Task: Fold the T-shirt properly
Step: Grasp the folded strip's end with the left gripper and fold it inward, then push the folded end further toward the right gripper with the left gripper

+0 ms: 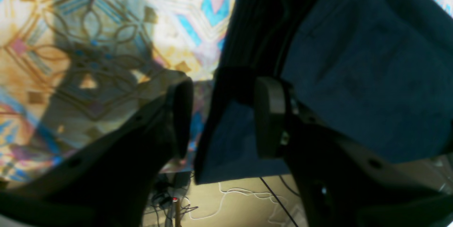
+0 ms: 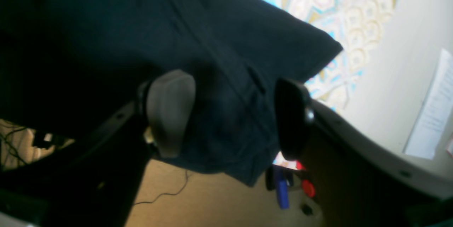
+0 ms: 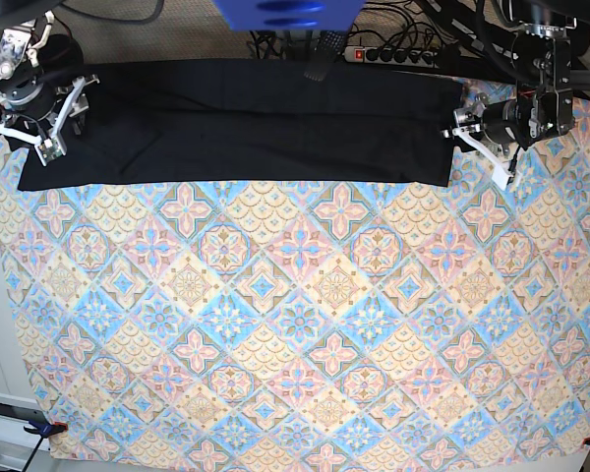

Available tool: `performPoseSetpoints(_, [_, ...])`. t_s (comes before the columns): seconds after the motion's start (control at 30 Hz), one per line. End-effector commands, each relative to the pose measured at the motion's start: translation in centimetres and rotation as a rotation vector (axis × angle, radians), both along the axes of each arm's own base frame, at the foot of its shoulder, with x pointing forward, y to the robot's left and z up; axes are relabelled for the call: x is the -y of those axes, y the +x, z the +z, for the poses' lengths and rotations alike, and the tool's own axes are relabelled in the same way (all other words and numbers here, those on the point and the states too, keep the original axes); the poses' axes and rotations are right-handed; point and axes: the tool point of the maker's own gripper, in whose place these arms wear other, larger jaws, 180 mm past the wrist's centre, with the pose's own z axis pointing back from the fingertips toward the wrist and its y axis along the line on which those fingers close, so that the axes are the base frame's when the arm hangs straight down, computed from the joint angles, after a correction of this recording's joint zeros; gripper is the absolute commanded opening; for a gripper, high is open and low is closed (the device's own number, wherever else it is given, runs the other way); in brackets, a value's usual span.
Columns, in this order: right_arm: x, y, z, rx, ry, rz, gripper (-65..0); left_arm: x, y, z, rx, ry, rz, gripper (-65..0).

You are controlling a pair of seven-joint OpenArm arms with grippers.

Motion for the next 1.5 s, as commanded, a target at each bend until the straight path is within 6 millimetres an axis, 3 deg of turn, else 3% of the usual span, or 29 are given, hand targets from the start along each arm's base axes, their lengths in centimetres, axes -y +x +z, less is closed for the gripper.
performPoseSetpoints(0.0, [0.2,0.8,1.0,0.039,-0.006,0.008,-26.8,-0.3,0.6,0.5,0.022,0.003,-0.004,-37.7])
performPoseSetpoints(0.3, [0.4,0.7,1.0,0.040,-0.009,0.004,-26.8,1.4,-0.8,-2.4,-0.055,-0.051,0.031,-38.2])
performPoseSetpoints(0.47, [0.4,0.7,1.0,0.040,-0.009,0.004,-26.8,4.1,-1.4,-3.0,-0.061,-0.078,-0.045,-39.2])
performPoseSetpoints(0.63, [0.4,0.7,1.0,0.040,-0.009,0.004,-26.8,6.5,-0.8,-1.9,-0.018,-0.110,-0.107,-51.1])
performPoseSetpoints(0.83, [0.4,0.7,1.0,0.040,-0.009,0.004,-26.8,6.5,-0.1,-1.3,0.023,-0.114,-0.141,-65.0])
performPoseSetpoints(1.03, [0.4,0.7,1.0,0.040,-0.009,0.004,-26.8,1.2,1.8,0.2,0.087,-0.049,0.001,-65.0])
performPoseSetpoints(1.37, [0.3,1.2,1.2,0.051,-0.009,0.007,-26.8,-11.1,3.8,5.2,0.208,0.147,0.207,-65.0])
performPoseSetpoints(1.47, [0.2,1.3,1.2,0.052,-0.007,0.010,-26.8,-14.7,3.3,6.1,0.206,0.194,0.272,-65.0])
